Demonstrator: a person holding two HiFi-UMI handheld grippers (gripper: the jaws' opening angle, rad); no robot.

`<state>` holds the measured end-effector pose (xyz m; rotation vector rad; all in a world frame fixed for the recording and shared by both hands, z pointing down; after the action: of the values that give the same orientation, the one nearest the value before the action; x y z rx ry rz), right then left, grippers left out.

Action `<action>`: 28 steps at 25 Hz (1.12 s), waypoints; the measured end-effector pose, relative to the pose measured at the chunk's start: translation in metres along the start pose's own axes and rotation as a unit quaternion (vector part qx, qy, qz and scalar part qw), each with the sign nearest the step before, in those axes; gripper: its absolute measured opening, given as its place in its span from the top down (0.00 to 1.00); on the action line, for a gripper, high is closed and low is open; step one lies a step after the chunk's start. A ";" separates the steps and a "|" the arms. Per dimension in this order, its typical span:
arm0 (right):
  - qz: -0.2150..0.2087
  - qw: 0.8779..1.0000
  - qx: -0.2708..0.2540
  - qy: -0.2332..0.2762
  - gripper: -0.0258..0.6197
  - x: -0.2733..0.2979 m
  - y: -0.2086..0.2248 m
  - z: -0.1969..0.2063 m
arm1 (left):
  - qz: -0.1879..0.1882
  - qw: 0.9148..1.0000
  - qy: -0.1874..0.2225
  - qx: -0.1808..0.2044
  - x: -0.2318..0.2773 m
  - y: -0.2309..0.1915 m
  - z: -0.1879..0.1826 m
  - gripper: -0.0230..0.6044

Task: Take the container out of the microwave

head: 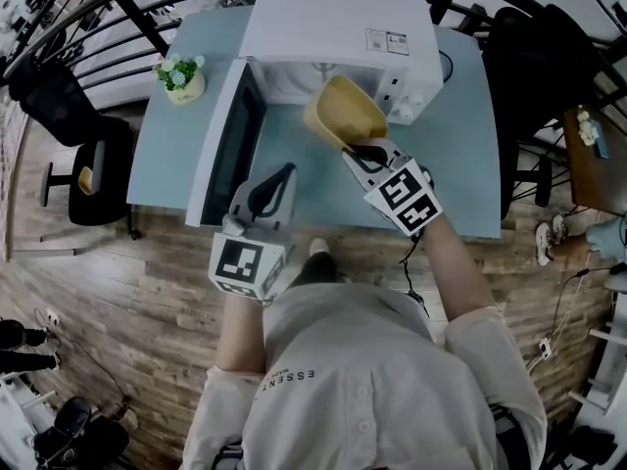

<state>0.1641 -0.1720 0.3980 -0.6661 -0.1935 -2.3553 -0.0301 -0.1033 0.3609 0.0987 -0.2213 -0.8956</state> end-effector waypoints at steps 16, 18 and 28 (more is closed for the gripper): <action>0.112 0.970 0.095 0.191 0.91 -0.100 -0.026 -0.004 | -0.023 0.999 0.029 0.030 -0.022 0.023 -0.032 0.96; 0.127 0.964 0.103 0.208 0.92 -0.107 -0.026 0.000 | -0.019 0.999 0.031 0.034 -0.022 0.027 -0.034 0.96; 0.173 0.948 0.119 0.239 0.93 -0.117 -0.027 0.000 | -0.017 0.998 0.031 0.044 -0.020 0.024 -0.040 0.96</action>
<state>0.2219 -0.0848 0.3397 0.0022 -0.1284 -2.0360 -0.0143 -0.0734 0.3230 0.2114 -0.2018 -0.9146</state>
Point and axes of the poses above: the fingertips, and each gripper's own axes: x forward along the fingers, y to its right, z out of its underside, the point moved 9 cm from there along -x, backward along the fingers, and after that the axes turned 10 degrees about x, right-handed, at the moved point
